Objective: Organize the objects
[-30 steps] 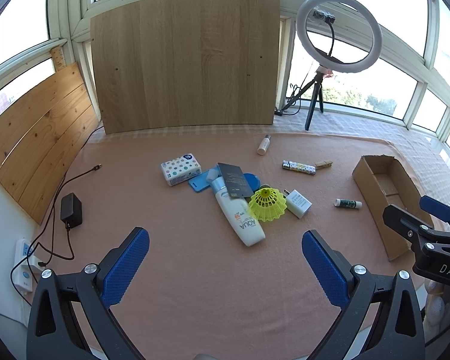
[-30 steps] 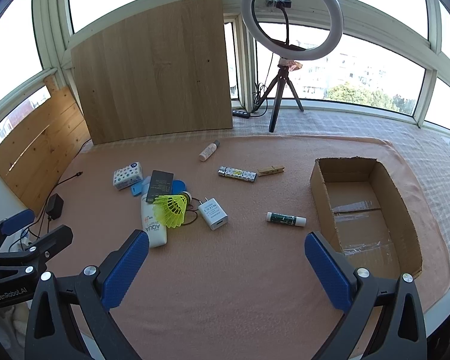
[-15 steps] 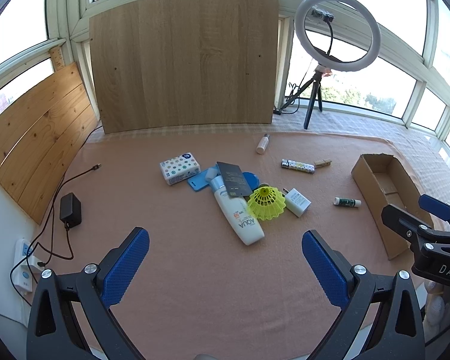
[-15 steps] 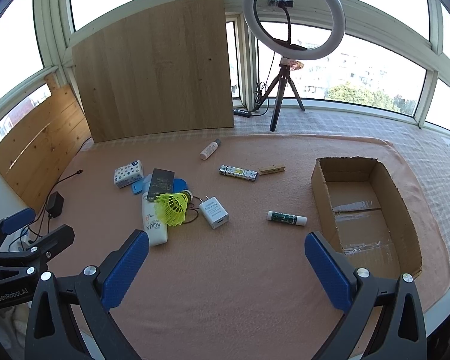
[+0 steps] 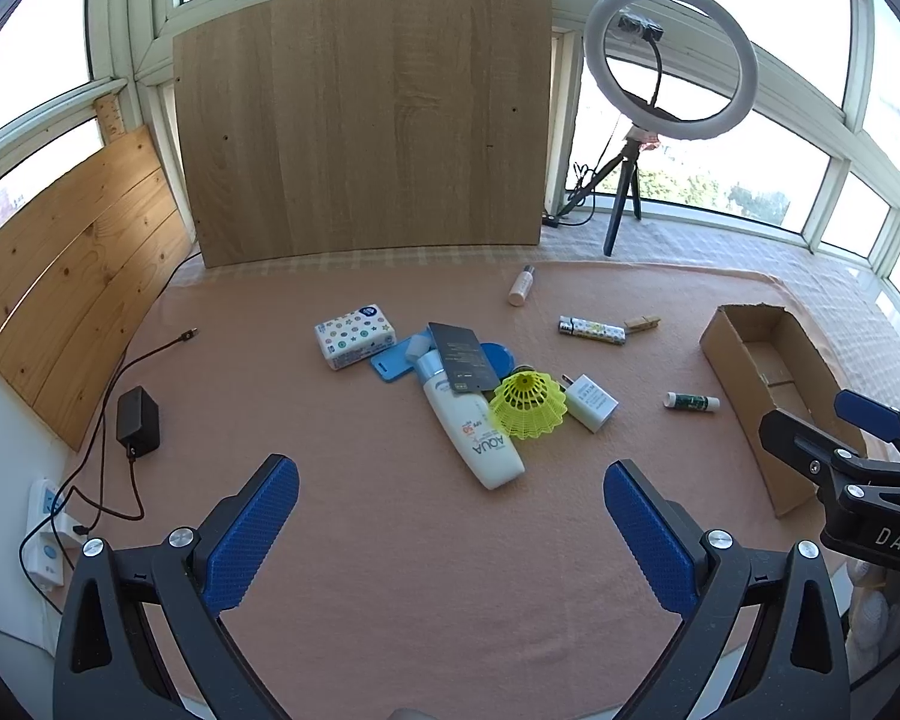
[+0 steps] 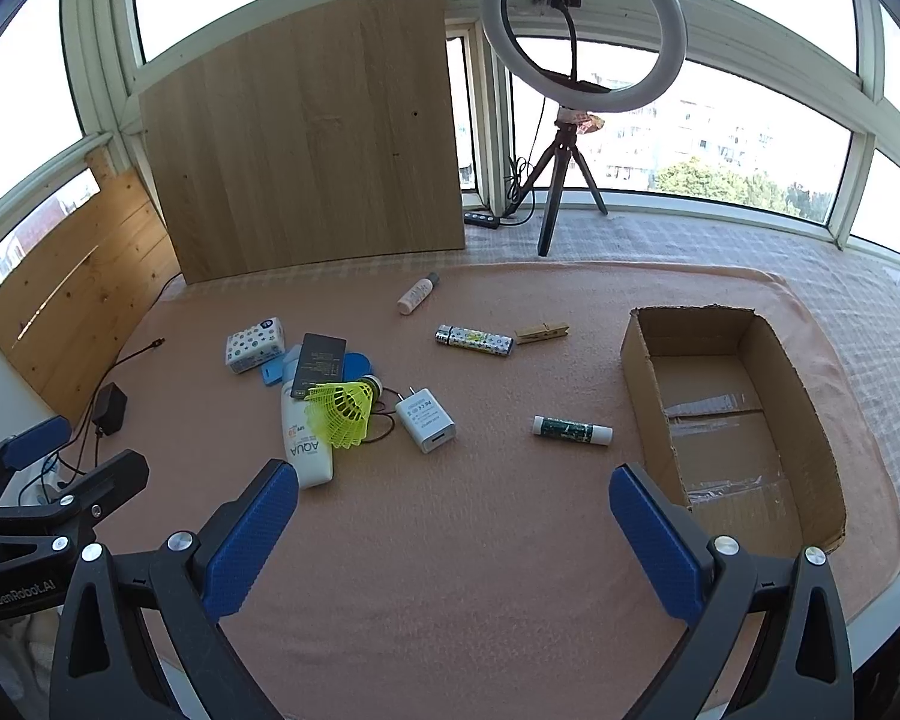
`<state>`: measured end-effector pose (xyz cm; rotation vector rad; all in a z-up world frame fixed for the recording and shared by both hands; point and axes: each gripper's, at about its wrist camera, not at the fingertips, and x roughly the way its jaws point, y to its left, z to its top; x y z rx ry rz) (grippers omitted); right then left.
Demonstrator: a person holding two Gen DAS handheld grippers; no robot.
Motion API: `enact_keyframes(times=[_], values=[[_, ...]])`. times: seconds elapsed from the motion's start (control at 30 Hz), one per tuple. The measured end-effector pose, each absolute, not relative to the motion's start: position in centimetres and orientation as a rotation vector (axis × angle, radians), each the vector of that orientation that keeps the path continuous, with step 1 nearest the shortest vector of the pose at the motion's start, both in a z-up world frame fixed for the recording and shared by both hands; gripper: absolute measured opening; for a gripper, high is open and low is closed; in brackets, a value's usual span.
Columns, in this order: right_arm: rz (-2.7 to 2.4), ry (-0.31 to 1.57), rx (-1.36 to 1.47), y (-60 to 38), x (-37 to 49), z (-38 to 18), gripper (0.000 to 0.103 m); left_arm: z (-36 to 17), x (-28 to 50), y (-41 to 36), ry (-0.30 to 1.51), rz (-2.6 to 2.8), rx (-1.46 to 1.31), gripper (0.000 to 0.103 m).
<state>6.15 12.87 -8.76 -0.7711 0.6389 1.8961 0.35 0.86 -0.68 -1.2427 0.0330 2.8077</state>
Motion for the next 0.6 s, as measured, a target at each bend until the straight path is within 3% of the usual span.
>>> enact_keyframes(times=[0.6], values=[[1.873,0.650,-0.764,12.82,5.94,-8.92,0.103,-0.80,0.13,0.79,0.036,2.794,-1.243,0.103]])
